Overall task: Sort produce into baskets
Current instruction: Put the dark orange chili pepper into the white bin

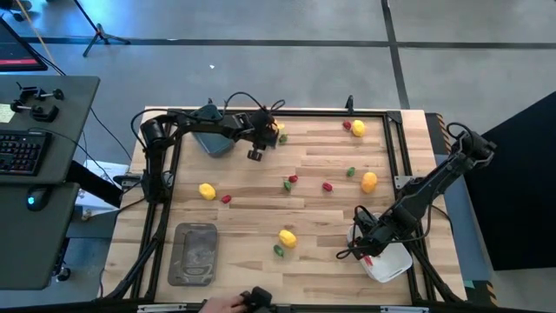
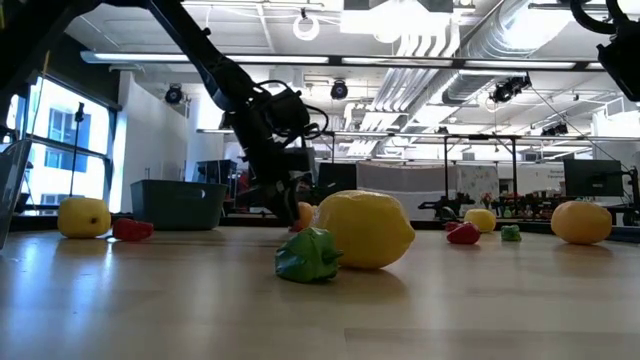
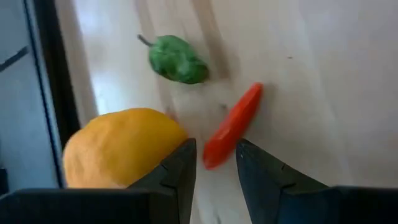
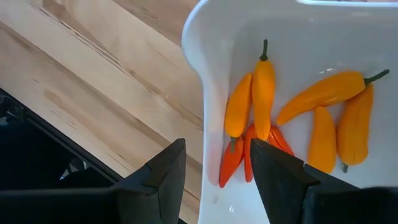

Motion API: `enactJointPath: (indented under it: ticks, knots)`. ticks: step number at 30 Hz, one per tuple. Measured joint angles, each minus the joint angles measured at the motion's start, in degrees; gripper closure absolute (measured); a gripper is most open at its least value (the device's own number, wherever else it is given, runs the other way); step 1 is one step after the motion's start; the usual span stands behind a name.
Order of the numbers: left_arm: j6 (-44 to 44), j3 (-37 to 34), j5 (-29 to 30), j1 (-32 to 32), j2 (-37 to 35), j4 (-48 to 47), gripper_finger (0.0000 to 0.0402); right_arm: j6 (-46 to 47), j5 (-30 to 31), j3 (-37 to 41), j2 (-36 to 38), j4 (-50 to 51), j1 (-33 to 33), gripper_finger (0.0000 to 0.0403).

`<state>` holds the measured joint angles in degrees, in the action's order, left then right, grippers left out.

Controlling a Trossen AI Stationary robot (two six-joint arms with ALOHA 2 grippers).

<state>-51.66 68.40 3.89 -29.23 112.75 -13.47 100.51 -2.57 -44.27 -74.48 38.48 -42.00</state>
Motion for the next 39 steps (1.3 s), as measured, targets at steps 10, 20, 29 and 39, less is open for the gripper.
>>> enactJointPath:
  ticks: [10,20,29,39]
  knots:
    - [-0.4,0.0,-4.1,-0.9,0.0,-0.8,0.0298,-0.1,0.0,0.0,0.0,0.0,0.0,0.0233]
    - [-0.3,0.3,-4.9,-0.8,1.9,-1.1,0.0302,0.0,0.1,0.0,0.0,-0.2,0.0,0.0233]
    - [1.3,0.2,-4.4,-0.4,1.7,-1.7,0.0377,0.0,0.1,0.0,0.0,-0.5,0.0,0.0233]
    - [6.2,0.1,-7.5,-0.3,0.0,-5.2,0.0401,-0.5,0.1,0.0,0.0,-1.6,-0.3,0.0233]
